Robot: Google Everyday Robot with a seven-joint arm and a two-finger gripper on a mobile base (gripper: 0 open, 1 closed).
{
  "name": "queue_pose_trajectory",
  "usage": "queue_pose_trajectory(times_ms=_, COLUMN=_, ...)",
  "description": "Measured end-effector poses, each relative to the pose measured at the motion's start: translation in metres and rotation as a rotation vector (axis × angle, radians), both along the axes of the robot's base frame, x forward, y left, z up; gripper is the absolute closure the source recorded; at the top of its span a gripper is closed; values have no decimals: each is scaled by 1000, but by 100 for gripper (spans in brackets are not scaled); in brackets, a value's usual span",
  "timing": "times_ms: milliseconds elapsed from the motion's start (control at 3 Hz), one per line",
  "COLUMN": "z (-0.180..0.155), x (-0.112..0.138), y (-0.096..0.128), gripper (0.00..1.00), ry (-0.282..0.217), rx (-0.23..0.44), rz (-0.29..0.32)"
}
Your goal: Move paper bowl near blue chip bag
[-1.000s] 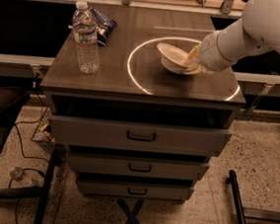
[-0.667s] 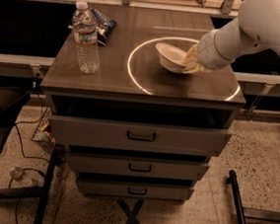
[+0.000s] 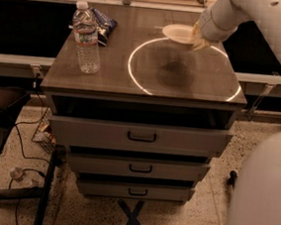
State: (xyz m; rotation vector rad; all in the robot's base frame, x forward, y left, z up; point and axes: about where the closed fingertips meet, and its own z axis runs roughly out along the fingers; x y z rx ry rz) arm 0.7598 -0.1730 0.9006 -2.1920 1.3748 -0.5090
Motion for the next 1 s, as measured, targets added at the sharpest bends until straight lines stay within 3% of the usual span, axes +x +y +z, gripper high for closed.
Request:
queue_pose_trajectory(times_ms=333, z=6, x=40, y=-1, gripper=100, ry=-29, rx=-120, rz=40)
queue_pose_trajectory(times_ms=667, z=20, x=73, y=12, gripper=100, ry=-90, rx=-158, rz=85)
queue_pose_trajectory(times_ms=1000, z=52, x=96, y=37, gripper=100, ry=-191, rx=-133, rz=136)
